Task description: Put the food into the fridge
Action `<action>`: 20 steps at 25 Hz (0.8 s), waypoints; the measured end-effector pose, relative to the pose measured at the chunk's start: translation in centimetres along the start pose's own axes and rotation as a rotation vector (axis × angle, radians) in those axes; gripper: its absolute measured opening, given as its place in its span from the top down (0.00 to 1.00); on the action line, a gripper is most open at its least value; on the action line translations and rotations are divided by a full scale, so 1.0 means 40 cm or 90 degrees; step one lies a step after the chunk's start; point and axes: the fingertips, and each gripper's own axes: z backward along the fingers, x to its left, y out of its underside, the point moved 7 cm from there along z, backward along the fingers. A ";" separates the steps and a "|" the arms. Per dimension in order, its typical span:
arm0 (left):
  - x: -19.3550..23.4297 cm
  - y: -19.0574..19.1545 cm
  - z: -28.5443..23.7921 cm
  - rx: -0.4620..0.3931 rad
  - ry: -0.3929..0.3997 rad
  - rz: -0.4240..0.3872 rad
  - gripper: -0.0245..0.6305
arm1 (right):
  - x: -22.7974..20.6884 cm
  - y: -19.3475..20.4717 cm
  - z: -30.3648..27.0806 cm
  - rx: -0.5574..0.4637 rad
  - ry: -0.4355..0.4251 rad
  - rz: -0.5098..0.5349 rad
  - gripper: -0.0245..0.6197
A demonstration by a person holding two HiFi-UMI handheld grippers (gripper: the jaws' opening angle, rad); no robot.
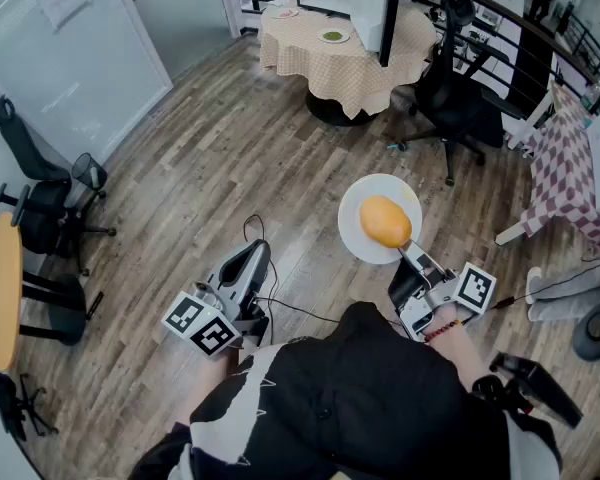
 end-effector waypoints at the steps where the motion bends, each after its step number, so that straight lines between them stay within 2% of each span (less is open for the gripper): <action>1: -0.003 0.002 0.002 -0.001 -0.003 0.004 0.94 | 0.000 -0.002 0.006 0.001 0.002 0.000 0.92; 12: -0.007 0.026 0.013 0.009 -0.019 0.005 0.94 | -0.013 -0.009 0.028 0.002 0.019 0.003 0.92; 20: 0.015 0.017 0.070 0.006 -0.035 0.001 0.94 | -0.016 0.040 -0.019 -0.003 -0.010 -0.027 0.92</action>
